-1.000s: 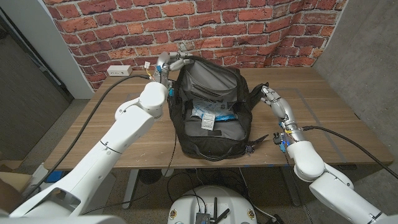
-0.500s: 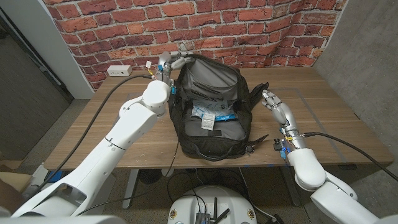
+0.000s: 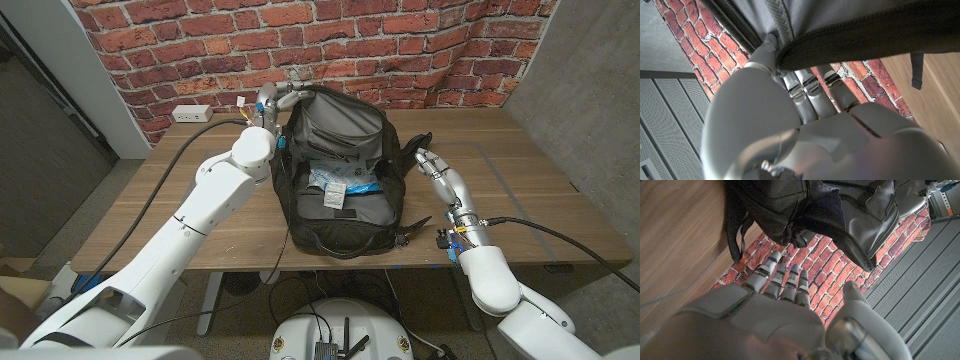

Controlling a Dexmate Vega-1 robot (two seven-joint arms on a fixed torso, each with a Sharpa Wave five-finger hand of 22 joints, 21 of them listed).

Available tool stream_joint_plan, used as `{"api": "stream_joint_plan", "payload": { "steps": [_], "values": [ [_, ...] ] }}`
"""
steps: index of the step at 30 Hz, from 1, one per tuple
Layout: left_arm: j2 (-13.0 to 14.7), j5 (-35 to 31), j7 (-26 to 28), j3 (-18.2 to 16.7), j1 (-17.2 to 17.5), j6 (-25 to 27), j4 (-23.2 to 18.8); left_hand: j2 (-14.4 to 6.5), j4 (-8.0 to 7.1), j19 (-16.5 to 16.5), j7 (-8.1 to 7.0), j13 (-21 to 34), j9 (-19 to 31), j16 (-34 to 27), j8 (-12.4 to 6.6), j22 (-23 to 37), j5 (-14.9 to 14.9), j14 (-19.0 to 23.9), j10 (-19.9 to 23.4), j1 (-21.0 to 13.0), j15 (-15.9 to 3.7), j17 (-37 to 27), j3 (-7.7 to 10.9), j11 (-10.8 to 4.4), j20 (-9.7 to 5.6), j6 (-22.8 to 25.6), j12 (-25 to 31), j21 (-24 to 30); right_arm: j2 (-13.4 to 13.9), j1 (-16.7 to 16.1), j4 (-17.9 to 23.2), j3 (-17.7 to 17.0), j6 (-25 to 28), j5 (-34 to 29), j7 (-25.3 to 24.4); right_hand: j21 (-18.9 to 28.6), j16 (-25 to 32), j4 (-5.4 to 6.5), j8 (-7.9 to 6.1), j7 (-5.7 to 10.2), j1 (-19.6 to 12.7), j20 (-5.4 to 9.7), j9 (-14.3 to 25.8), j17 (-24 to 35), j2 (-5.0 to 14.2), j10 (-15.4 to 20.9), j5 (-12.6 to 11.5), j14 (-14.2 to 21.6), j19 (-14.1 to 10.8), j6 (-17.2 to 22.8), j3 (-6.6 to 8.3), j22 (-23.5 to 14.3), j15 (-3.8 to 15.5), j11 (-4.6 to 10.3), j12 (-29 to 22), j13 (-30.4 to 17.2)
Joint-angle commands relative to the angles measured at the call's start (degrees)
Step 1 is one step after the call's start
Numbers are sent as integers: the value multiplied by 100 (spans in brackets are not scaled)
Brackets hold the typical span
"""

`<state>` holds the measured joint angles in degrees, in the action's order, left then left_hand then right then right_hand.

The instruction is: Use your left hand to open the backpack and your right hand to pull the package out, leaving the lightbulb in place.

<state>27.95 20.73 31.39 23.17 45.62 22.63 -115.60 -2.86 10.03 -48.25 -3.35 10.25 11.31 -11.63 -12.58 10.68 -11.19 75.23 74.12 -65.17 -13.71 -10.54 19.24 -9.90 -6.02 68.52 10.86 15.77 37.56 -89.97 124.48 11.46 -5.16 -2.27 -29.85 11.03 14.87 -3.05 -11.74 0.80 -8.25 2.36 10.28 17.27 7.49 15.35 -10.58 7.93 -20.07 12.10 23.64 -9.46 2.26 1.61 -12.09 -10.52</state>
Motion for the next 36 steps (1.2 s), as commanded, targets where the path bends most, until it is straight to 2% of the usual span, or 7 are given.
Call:
{"api": "stream_joint_plan", "payload": {
  "steps": [1,18,30,34,36],
  "values": [
    [-73,119,-85,119,-230,-67,242,-53,-20,-81,36,55,23,-31,14,3,-30,68,95,3,-10,-13,57,-2,-583,32,45,-32,-26,-198,212,84,118,-493,-152,32,59,-56,-68,24,-76,101,11,-6,93,106,1,87,-76,123,38,-14,263,10,-34,-35],
    [-165,174,-186,308,-539,-41,488,-49,-18,-88,35,55,25,-25,18,3,-31,82,90,-2,-9,-11,58,-4,-583,31,37,-46,-145,-605,411,162,117,-1063,-421,51,152,-157,-108,27,-168,124,20,-24,86,315,9,354,-224,378,65,-13,261,32,-68,-45],
    [-208,211,-198,348,-609,-47,577,-45,-17,-89,40,56,27,-17,24,3,-32,79,98,-4,-12,-9,59,5,-583,20,38,-57,82,-643,599,181,341,-1578,-217,57,222,-289,-133,81,-303,133,24,-38,72,490,15,557,-343,595,105,-13,303,65,-86,-51],
    [-225,239,-194,345,-609,-58,608,-48,-18,-93,41,56,28,-18,17,3,-32,86,97,-5,-11,-11,60,-1,-581,41,37,-59,205,-616,698,219,494,-1797,-77,77,307,-354,-135,133,-371,133,25,-37,71,572,24,774,-464,700,122,-15,364,122,-86,-54],
    [-229,252,-194,345,-611,-52,617,-49,-19,-95,43,57,28,-21,14,3,-31,92,103,-5,-11,-12,60,43,-581,49,39,-61,240,-585,718,237,535,-1836,-13,84,333,-371,-129,161,-401,154,26,-28,98,586,23,822,-509,721,139,-16,359,184,-79,-55]
  ]
}}
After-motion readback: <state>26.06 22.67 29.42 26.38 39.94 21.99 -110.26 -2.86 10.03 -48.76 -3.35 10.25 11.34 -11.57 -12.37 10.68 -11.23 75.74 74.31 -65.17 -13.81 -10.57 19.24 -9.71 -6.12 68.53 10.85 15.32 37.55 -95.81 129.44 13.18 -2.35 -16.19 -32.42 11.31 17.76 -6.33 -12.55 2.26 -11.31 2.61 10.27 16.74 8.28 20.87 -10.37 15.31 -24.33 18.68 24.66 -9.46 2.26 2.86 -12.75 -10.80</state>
